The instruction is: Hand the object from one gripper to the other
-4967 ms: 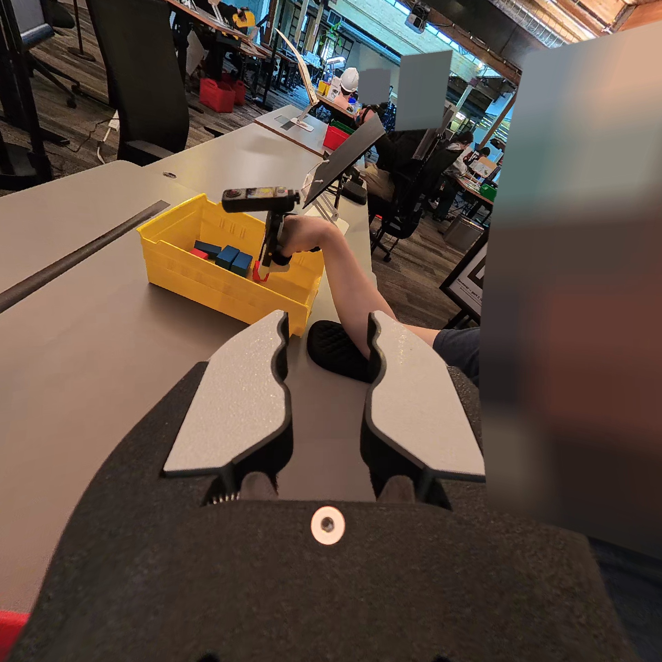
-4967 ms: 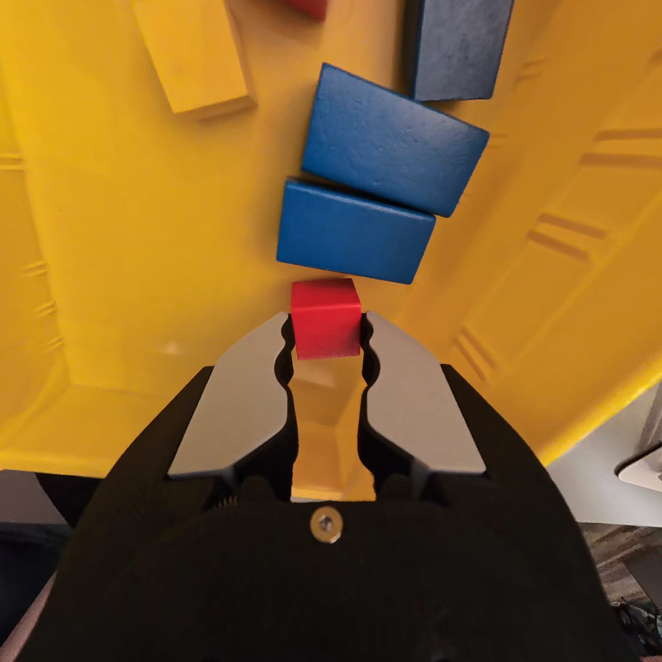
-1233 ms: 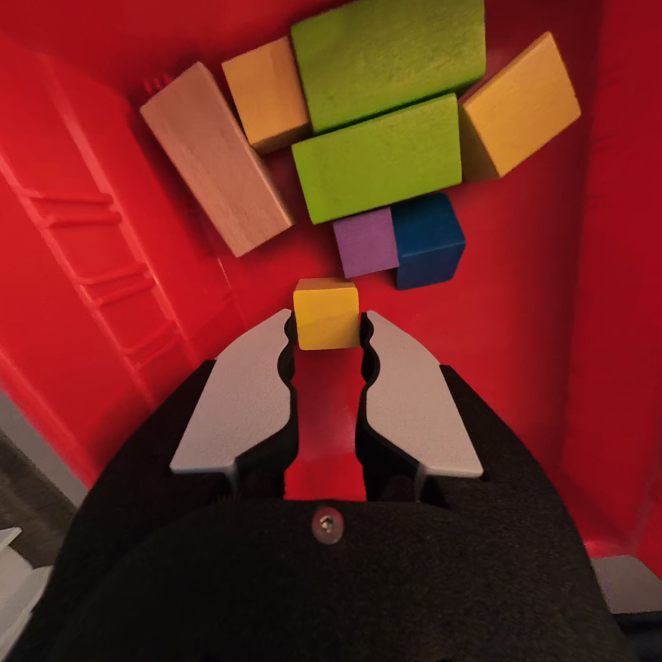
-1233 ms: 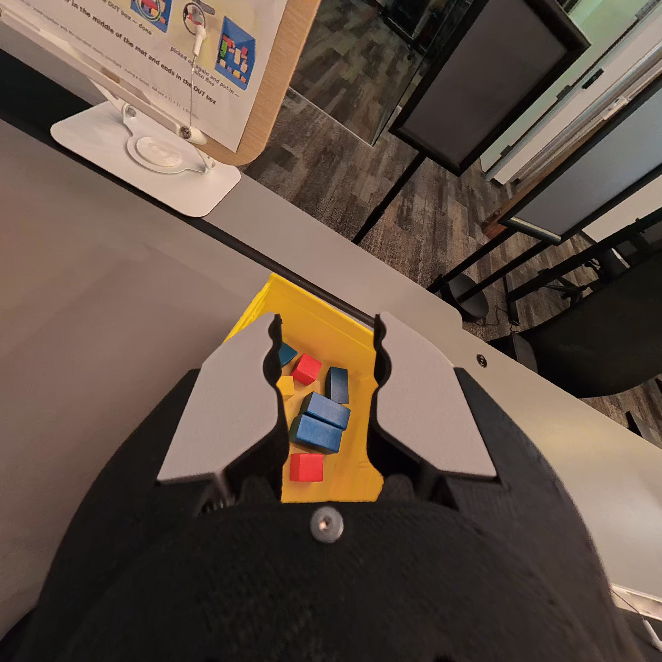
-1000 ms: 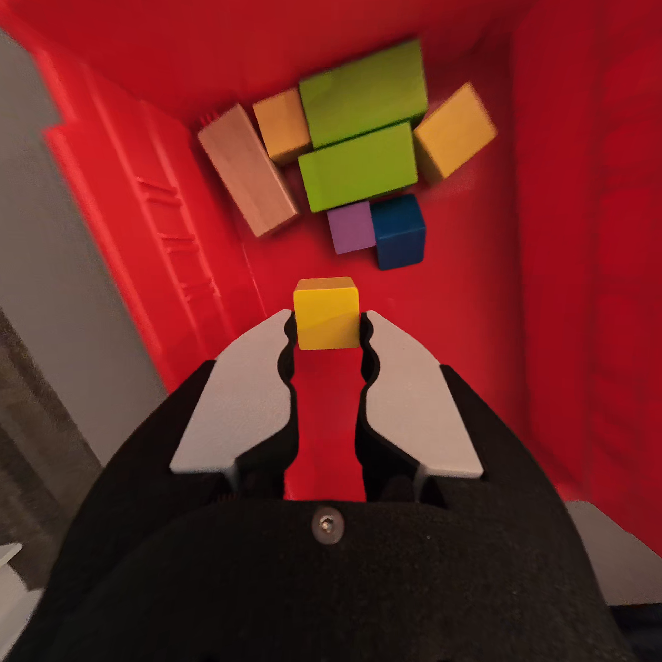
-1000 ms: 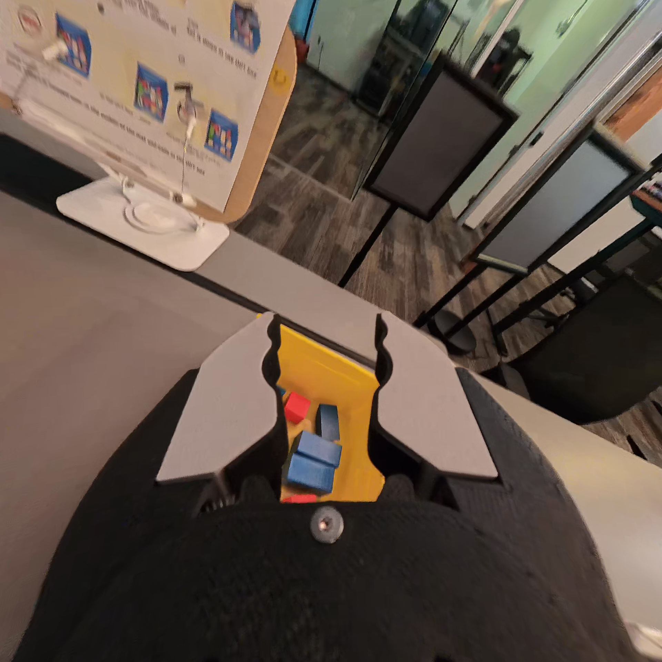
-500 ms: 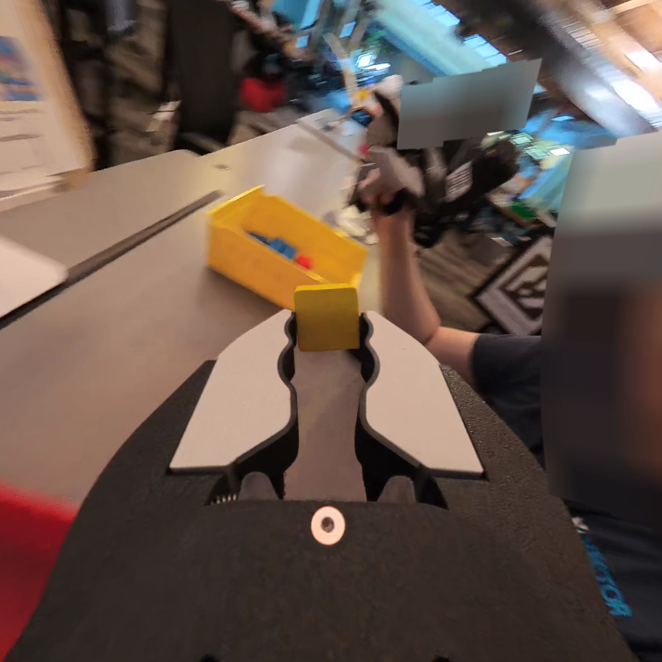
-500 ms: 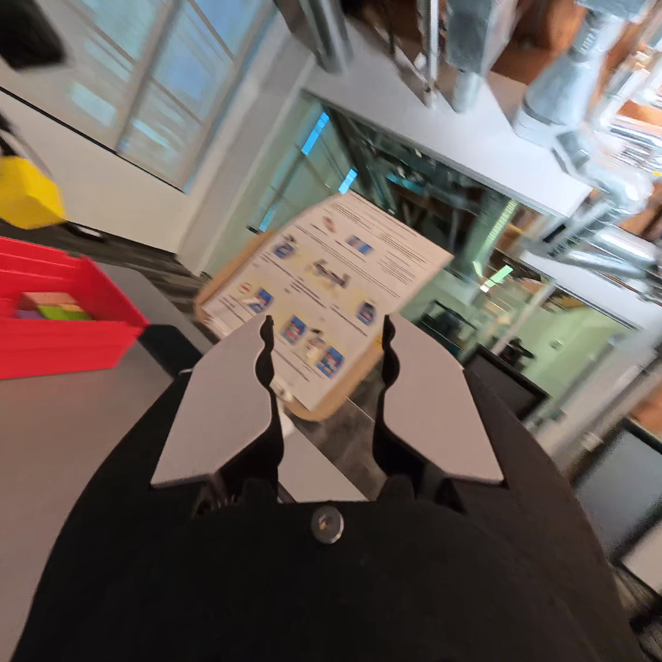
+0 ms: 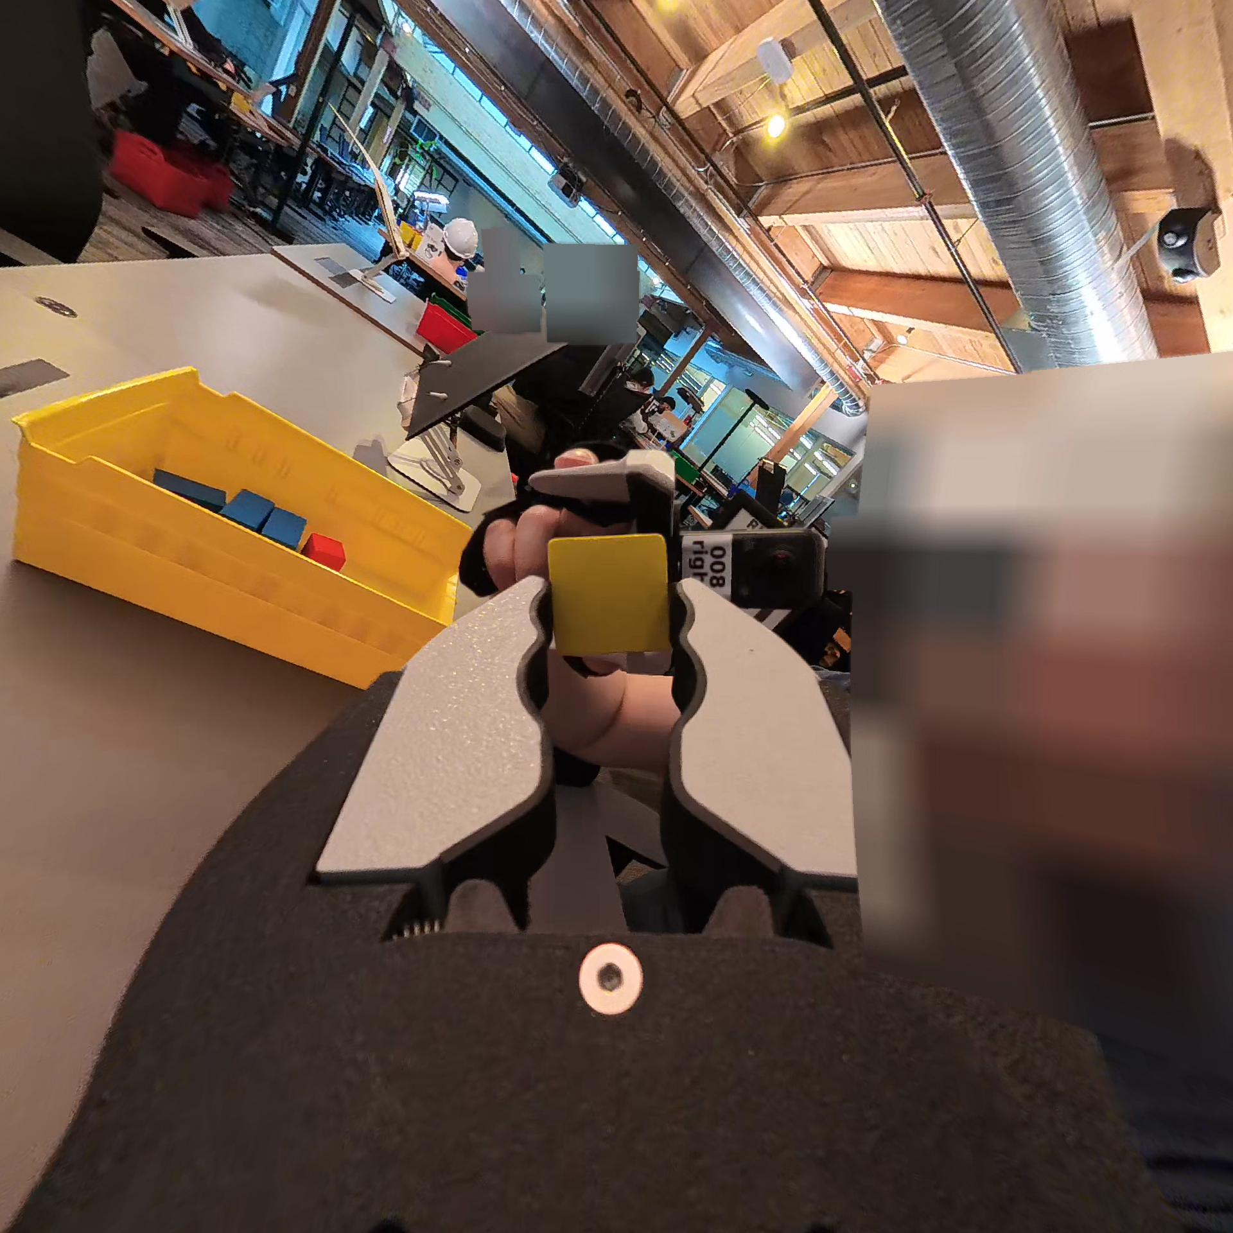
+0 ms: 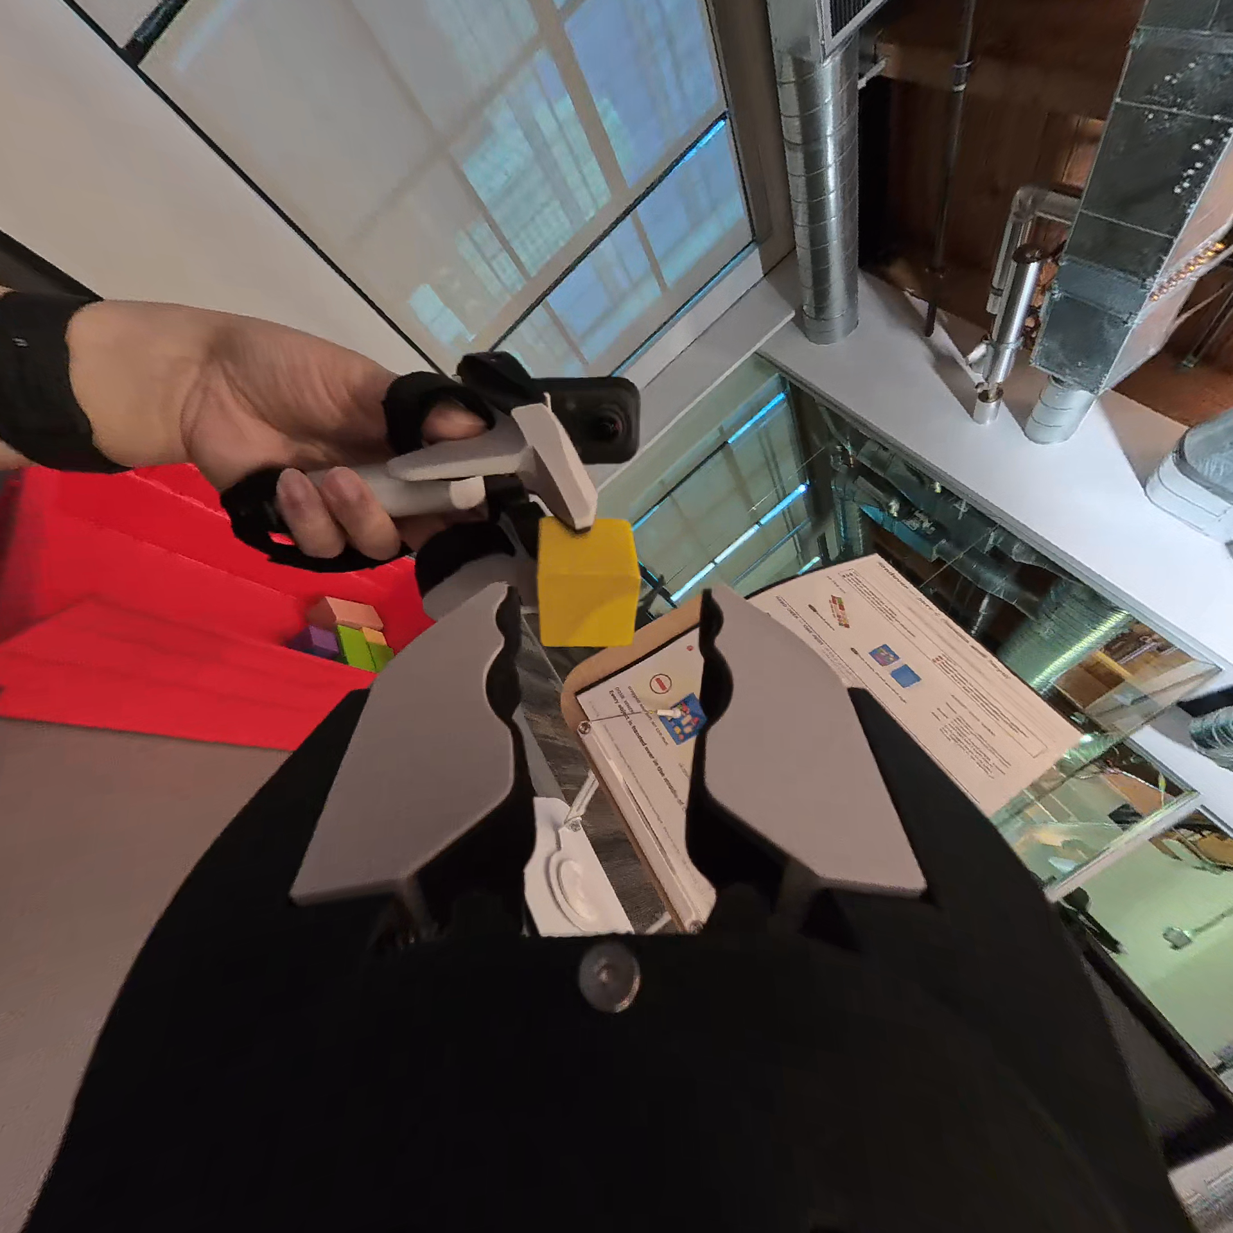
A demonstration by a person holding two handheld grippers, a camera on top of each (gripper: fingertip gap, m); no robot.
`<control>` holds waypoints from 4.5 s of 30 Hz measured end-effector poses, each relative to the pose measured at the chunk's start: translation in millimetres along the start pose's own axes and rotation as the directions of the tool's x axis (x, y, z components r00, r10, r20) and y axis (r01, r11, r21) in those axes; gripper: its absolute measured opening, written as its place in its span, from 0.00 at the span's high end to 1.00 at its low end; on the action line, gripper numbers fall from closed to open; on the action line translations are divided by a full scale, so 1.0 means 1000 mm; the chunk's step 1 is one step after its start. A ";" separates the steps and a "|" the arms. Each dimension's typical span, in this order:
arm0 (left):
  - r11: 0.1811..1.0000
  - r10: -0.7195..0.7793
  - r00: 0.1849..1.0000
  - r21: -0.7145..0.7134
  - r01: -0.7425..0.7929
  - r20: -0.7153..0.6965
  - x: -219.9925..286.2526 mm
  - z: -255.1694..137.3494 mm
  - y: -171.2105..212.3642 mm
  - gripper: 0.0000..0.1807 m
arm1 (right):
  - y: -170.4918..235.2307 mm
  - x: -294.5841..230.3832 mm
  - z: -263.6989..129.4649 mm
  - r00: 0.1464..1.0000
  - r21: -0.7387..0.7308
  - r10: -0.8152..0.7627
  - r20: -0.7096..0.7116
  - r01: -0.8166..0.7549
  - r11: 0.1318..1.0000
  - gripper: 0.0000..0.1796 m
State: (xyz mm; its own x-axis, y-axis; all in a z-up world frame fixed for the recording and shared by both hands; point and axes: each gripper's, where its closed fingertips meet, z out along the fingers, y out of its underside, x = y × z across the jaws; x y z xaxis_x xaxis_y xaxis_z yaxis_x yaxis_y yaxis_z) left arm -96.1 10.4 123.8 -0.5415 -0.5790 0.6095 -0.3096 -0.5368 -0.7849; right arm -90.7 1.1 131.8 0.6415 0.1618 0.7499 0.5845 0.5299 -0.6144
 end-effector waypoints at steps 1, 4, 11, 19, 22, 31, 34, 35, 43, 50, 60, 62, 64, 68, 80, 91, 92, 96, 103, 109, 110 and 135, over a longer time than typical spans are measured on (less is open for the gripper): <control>1.000 0.000 1.000 0.000 0.000 -0.003 0.000 0.001 0.000 0.82 | 0.001 0.000 0.001 1.000 -0.008 -0.002 -0.008 0.002 1.000 0.71; 1.000 0.004 1.000 -0.016 -0.004 -0.012 0.002 0.004 0.003 0.82 | 0.001 -0.004 0.003 1.000 -0.012 0.000 -0.007 0.000 1.000 0.73; 0.999 -0.013 0.999 -0.035 0.011 -0.037 0.004 0.011 0.007 0.82 | 0.007 -0.005 0.004 1.000 -0.033 0.004 0.007 -0.003 0.999 0.78; 0.999 0.019 0.999 -0.045 -0.021 -0.039 0.005 0.013 0.008 0.81 | 0.005 -0.007 0.002 0.997 -0.031 0.055 0.052 -0.054 0.998 0.82; 0.997 0.040 0.999 -0.067 -0.041 -0.017 0.004 0.012 0.009 0.80 | 0.006 -0.005 0.001 0.994 -0.039 0.086 0.070 -0.083 0.996 0.82; 0.983 0.179 0.915 -0.039 -0.177 0.361 -0.017 -0.060 -0.017 0.74 | 0.080 0.075 -0.062 0.967 -0.503 0.257 -0.006 -0.224 0.835 0.82; 0.980 0.185 0.871 -0.017 -0.199 0.456 -0.017 -0.080 -0.024 0.76 | 0.131 0.107 -0.126 0.865 -0.663 0.452 -0.219 -0.472 0.581 0.82; 0.979 0.184 0.863 -0.013 -0.202 0.471 -0.016 -0.084 -0.025 0.77 | 0.148 0.108 -0.147 0.812 -0.700 0.512 -0.281 -0.539 0.469 0.82; 0.982 0.175 0.846 -0.023 -0.189 0.504 -0.016 -0.091 -0.024 0.77 | 0.254 0.050 -0.267 0.583 -0.802 0.567 -0.582 -0.528 -0.281 0.82; 0.985 0.168 0.844 -0.048 -0.167 0.509 -0.020 -0.086 -0.019 0.78 | 0.298 0.014 -0.261 0.545 -0.799 0.585 -0.601 -0.431 -0.419 0.82; 0.984 0.166 0.830 -0.036 -0.174 0.532 -0.018 -0.094 -0.021 0.78 | 0.325 -0.001 -0.264 0.538 -0.767 0.548 -0.640 -0.405 -0.498 0.82; 0.983 0.168 0.824 -0.030 -0.180 0.542 -0.017 -0.098 -0.023 0.78 | 0.327 -0.003 -0.265 0.543 -0.766 0.544 -0.640 -0.397 -0.506 0.82; 0.982 0.170 0.814 -0.028 -0.186 0.555 -0.017 -0.102 -0.024 0.78 | 0.329 -0.005 -0.266 0.551 -0.763 0.534 -0.641 -0.387 -0.517 0.82; 0.981 0.168 0.806 -0.017 -0.192 0.567 -0.016 -0.106 -0.025 0.78 | 0.332 -0.004 -0.263 0.568 -0.762 0.517 -0.641 -0.391 -0.516 0.82; 0.982 0.174 0.782 -0.048 -0.181 0.599 -0.022 -0.105 -0.021 0.78 | 0.339 -0.004 -0.262 0.592 -0.759 0.489 -0.641 -0.394 -0.518 0.81; 0.987 0.142 0.755 -0.037 -0.154 0.640 -0.034 -0.114 -0.021 0.78 | 0.335 -0.001 -0.259 0.604 -0.785 0.510 -0.612 -0.388 -0.483 0.76; 0.988 0.138 0.753 -0.035 -0.150 0.644 -0.036 -0.115 -0.021 0.78 | 0.333 0.001 -0.258 0.603 -0.788 0.513 -0.610 -0.394 -0.474 0.76; 0.989 0.119 0.687 -0.022 -0.147 0.717 -0.045 -0.137 -0.023 0.78 | 0.319 0.018 -0.256 0.610 -0.791 0.505 -0.610 -0.442 -0.423 0.76; 0.995 0.096 0.136 -0.099 0.011 0.986 -0.100 -0.259 0.001 0.78 | 0.265 0.072 -0.238 0.611 -0.766 0.501 -0.613 -0.614 -0.188 0.76; 0.918 0.124 -0.038 -0.100 0.383 0.992 -0.149 -0.299 0.065 0.79 | 0.222 0.109 -0.215 0.646 -0.719 0.490 -0.586 -0.693 0.055 0.77; 0.909 0.117 -0.014 -0.101 0.404 0.993 -0.158 -0.296 0.071 0.79 | 0.219 0.111 -0.211 0.653 -0.717 0.490 -0.577 -0.692 0.078 0.77; 0.760 -0.032 -0.011 0.032 0.650 0.999 -0.204 -0.284 0.136 0.70 | 0.221 0.112 -0.209 0.681 -0.733 0.476 -0.557 -0.672 0.104 0.77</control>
State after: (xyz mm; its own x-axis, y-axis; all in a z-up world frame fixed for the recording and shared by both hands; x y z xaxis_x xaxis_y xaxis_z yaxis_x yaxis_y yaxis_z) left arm -249.6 229.9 -139.2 0.7972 -0.5896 0.1296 -0.5622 -0.8033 -0.1966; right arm 214.6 -37.5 28.9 0.9915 -0.1011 0.0815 -0.0062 -0.6638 -0.7479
